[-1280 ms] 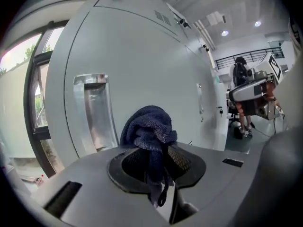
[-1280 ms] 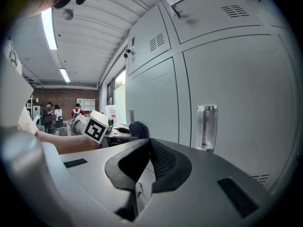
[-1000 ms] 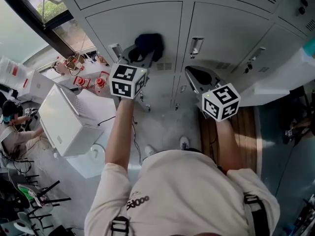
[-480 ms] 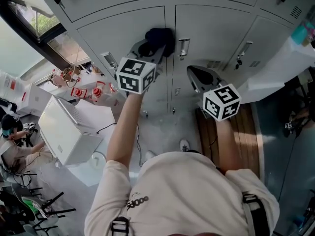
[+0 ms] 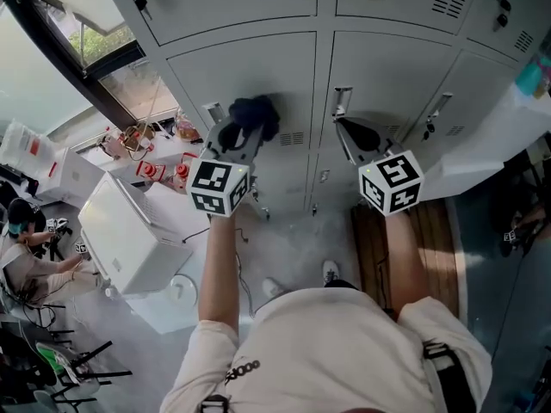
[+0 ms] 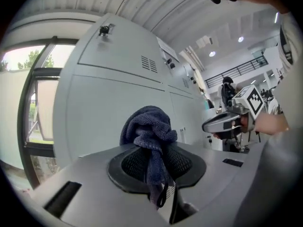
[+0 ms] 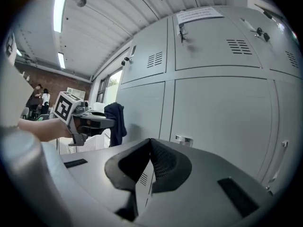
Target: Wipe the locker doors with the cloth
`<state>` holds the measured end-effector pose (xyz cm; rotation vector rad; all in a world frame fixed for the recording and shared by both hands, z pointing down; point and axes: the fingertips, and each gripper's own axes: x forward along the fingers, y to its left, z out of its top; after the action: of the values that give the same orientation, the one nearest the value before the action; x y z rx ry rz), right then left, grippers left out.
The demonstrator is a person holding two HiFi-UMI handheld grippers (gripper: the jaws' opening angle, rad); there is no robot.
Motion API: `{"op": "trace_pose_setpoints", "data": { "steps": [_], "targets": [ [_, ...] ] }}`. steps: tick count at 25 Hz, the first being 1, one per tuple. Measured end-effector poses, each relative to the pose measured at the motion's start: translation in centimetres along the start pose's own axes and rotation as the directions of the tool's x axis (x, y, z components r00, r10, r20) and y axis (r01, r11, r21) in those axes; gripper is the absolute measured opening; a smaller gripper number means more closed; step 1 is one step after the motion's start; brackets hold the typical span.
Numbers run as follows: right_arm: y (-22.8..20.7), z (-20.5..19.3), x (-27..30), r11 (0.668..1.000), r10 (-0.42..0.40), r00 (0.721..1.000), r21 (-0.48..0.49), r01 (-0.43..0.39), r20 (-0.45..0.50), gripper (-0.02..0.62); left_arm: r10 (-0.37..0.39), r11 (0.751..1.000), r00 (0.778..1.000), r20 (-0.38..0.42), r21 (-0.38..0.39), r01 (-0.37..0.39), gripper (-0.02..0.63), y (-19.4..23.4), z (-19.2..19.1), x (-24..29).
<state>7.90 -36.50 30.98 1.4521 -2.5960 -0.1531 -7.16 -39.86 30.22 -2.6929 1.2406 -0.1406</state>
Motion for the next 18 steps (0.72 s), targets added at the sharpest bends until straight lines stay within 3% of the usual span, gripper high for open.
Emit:
{"op": "trace_pose_setpoints", "data": {
  "steps": [10,18],
  "targets": [
    [5.0,4.1,2.9,0.992,0.100,0.992,-0.086,-0.093,0.080,0.009,0.168,0.985,0.986,0.003,0.035,-0.168,0.094,4.0,0.6,-9.3],
    [7.7,4.8,4.2,0.983,0.148,0.985,-0.128,-0.135,0.093,0.009,0.218,0.975,0.976,0.010,0.030,-0.219,0.094,5.0,-0.1,-11.8]
  ]
}}
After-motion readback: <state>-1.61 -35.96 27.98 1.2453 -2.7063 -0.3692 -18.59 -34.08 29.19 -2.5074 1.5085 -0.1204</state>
